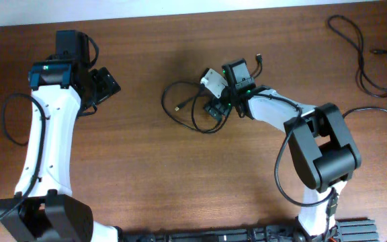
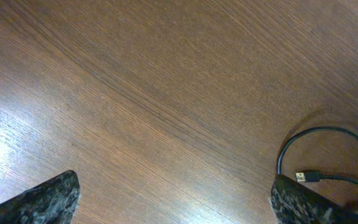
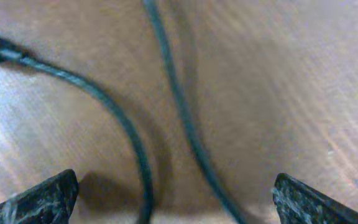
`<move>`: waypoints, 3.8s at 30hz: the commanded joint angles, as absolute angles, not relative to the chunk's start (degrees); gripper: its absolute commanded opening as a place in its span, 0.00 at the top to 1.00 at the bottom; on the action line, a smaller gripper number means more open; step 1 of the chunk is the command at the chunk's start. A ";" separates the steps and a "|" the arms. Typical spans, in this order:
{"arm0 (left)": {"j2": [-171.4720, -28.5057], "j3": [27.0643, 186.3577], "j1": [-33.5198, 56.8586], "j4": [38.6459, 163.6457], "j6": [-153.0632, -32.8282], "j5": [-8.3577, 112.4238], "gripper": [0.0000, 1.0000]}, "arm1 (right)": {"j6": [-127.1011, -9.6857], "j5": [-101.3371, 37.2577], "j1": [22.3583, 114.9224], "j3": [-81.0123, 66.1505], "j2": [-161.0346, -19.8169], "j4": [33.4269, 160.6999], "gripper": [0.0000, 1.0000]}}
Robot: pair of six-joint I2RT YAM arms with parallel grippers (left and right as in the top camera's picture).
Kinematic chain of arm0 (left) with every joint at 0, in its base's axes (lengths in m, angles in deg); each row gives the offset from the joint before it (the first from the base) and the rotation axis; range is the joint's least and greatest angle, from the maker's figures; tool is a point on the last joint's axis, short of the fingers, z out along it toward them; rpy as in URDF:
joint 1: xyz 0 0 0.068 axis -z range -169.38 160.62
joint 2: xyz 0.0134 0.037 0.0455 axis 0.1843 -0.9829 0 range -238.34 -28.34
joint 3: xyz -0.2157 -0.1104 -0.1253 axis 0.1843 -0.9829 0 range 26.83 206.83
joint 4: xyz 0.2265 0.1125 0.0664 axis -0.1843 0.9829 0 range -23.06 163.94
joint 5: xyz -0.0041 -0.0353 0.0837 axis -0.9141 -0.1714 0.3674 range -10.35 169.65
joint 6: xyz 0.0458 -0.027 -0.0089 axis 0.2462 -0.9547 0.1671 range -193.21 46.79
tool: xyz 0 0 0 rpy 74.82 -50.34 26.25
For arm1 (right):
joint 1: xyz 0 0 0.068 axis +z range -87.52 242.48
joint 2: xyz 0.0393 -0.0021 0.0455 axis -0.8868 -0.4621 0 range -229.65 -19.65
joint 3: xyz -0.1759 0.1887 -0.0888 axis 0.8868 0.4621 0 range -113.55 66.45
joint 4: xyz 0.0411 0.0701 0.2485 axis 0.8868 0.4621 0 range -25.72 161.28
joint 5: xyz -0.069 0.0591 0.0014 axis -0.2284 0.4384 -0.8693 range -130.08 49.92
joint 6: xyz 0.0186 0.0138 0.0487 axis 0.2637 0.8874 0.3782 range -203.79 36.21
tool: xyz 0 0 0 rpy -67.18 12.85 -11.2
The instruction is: Untangle cables
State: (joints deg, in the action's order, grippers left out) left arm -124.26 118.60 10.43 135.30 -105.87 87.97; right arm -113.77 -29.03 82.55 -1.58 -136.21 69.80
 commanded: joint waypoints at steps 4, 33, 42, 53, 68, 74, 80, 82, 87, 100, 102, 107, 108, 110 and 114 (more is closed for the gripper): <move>-123.95 119.34 10.08 135.36 -106.64 87.99 0.01 | -112.24 -27.88 78.66 -1.17 -141.95 79.24 0.44; -123.95 119.34 10.08 135.36 -106.64 87.99 0.01 | -47.26 -47.00 59.34 -33.01 -133.52 128.55 0.00; -123.95 119.34 10.08 135.36 -106.64 87.99 0.01 | -31.76 -48.38 58.99 -9.54 -133.54 107.41 0.01; -123.95 119.34 10.08 135.36 -106.64 87.99 0.01 | -25.25 -60.27 58.97 -2.85 -137.36 89.49 0.75; -123.95 119.34 10.08 135.36 -106.64 87.99 0.01 | -101.16 -50.10 76.21 -2.98 -118.04 101.38 0.96; -123.95 119.34 10.08 135.36 -106.64 87.99 0.01 | -98.99 -49.65 77.79 -2.96 -121.91 95.78 0.01; -123.95 119.34 10.08 135.36 -106.62 87.99 0.01 | -113.64 -34.28 64.11 -2.96 -130.78 84.59 0.01; -123.95 119.34 10.08 135.36 -106.64 87.99 0.01 | -115.32 -34.50 62.82 -2.98 -134.04 83.92 0.01; -123.95 119.34 10.08 135.36 -106.62 87.99 0.01 | -113.16 -33.97 60.54 -2.98 -138.11 90.36 0.87; -123.95 119.34 10.08 135.36 -106.62 87.99 0.01 | -112.89 -38.02 60.48 -12.95 -139.42 93.99 0.01; -123.95 119.34 10.08 135.36 -106.62 87.99 0.01 | -113.86 -36.42 60.45 -12.95 -141.89 97.16 0.01; -123.95 119.34 10.08 135.36 -106.62 87.99 0.01 | -110.73 -34.13 60.52 -13.93 -142.87 101.51 0.96; -123.95 119.34 10.08 135.36 -106.62 87.99 0.01 | -106.01 -34.32 60.45 -16.38 -142.87 101.53 0.96; -123.95 119.34 10.08 135.36 -106.62 87.99 0.01 | -98.91 -34.54 59.62 -24.69 -142.87 101.73 0.96; -123.95 119.34 10.08 135.36 -106.64 87.99 0.01 | -105.38 -23.35 58.62 -36.27 -142.87 96.97 0.96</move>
